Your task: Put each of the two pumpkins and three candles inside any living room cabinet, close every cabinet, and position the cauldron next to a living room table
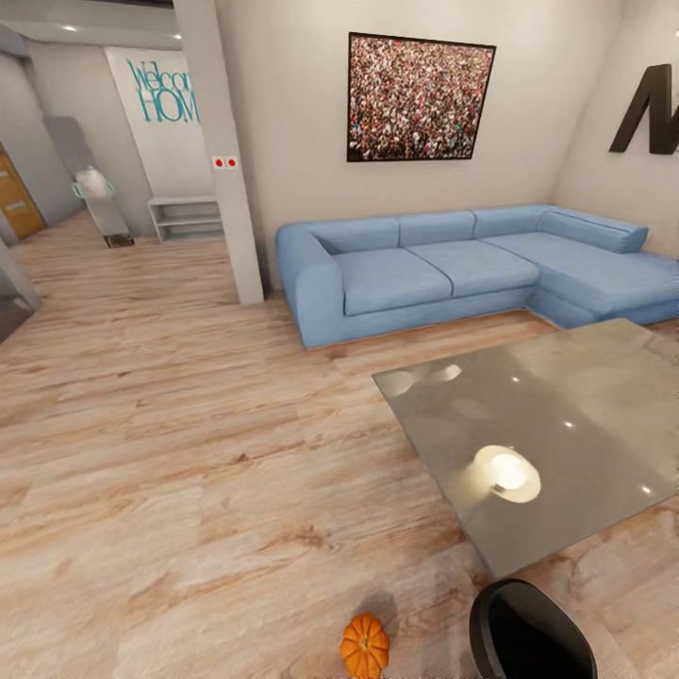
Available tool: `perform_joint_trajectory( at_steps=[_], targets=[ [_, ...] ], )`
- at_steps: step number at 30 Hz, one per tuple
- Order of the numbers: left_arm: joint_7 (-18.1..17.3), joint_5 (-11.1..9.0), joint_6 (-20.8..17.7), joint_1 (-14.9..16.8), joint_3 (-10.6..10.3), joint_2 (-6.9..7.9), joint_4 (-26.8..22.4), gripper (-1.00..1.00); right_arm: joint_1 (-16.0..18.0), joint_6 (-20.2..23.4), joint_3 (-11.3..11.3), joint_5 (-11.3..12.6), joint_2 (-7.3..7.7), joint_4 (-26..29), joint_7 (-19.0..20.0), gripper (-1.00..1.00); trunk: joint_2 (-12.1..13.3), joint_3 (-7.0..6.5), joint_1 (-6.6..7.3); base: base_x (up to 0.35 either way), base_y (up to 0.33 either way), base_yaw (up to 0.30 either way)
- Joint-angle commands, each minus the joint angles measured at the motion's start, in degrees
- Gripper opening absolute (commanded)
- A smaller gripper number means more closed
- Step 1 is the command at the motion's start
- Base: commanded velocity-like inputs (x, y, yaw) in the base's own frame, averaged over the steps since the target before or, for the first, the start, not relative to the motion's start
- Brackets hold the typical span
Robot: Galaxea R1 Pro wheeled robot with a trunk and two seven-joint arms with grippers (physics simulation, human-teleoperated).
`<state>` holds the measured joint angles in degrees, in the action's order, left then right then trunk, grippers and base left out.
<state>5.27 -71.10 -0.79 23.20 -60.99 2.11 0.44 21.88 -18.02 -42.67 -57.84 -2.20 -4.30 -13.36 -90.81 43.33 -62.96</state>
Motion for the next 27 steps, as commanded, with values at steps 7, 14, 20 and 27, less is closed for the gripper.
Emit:
perform_joint_trajectory(
  at_steps=[7, 14, 20, 27],
  targets=[
    [0.0, 0.0, 0.0, 0.0, 0.0, 0.00, 0.0, 1.00, 0.0, 0.0, 0.0, 0.0, 0.08, 0.0, 0.0, 1.00, 0.0, 0.28, 0.00, 0.000, 0.000, -0.227],
    [0.0, 0.0, 0.0, 0.0, 0.0, 0.00, 0.0, 1.00, 0.0, 0.0, 0.0, 0.0, 0.06, 0.0, 0.0, 1.00, 0.0, 0.30, 0.00, 0.000, 0.000, -0.281],
    [0.0, 0.0, 0.0, 0.0, 0.0, 0.00, 0.0, 1.00, 0.0, 0.0, 0.0, 0.0, 0.08, 0.0, 0.0, 1.00, 0.0, 0.30, 0.00, 0.000, 0.000, -0.282],
    [0.0, 0.0, 0.0, 0.0, 0.0, 0.00, 0.0, 1.00, 0.0, 0.0, 0.0, 0.0, 0.08, 0.1, 0.0, 1.00, 0.0, 0.30, 0.00, 0.000, 0.000, -0.187]
  ],
)
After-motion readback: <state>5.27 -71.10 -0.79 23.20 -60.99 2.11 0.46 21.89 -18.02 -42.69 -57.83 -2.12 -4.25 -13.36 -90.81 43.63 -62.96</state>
